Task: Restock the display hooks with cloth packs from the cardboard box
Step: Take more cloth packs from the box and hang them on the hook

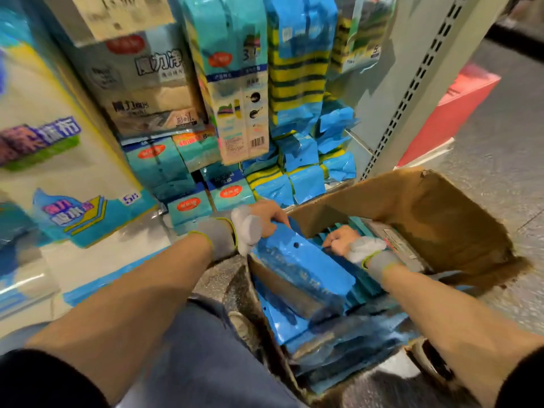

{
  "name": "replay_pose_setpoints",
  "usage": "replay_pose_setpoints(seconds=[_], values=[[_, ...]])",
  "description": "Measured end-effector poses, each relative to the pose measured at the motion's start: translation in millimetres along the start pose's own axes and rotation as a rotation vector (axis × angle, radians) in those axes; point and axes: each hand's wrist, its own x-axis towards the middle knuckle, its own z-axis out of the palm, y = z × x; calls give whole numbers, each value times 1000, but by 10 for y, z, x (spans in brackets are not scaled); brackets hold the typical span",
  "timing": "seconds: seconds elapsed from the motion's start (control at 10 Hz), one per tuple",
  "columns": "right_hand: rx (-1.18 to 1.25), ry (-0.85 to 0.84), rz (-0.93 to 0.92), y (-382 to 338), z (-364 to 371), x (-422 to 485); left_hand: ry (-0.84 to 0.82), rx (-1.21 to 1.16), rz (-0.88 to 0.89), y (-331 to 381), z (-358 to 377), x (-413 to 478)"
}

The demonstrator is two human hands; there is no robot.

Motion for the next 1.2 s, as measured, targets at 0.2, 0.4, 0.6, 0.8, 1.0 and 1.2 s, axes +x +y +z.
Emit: replay_pose_setpoints(seconds=[0.2,0.4,0.6,0.8,1.0,1.2], values=[[-26,-17,-147,-653,-449,-389,85,-34,-44,19,-370,-567],[-339,60,-289,-1454,-889,-700,227,-119,-18,56,-751,-1093],[-465,102,-467,-2222,-1257,-1158,507,-89,-104,-42,-1247,-1810],[-485,323,-656,-3020,-1382,-1566,686,-58,-206,-345,-1499,-2636],[-375,483,-791,-3675,-1304,-1914,790,-35,-200,-479,-1619,-3256],[-225,461,-1014,-4539,-1236,-2436,976,-67,-247,-589,-1901,-4046]])
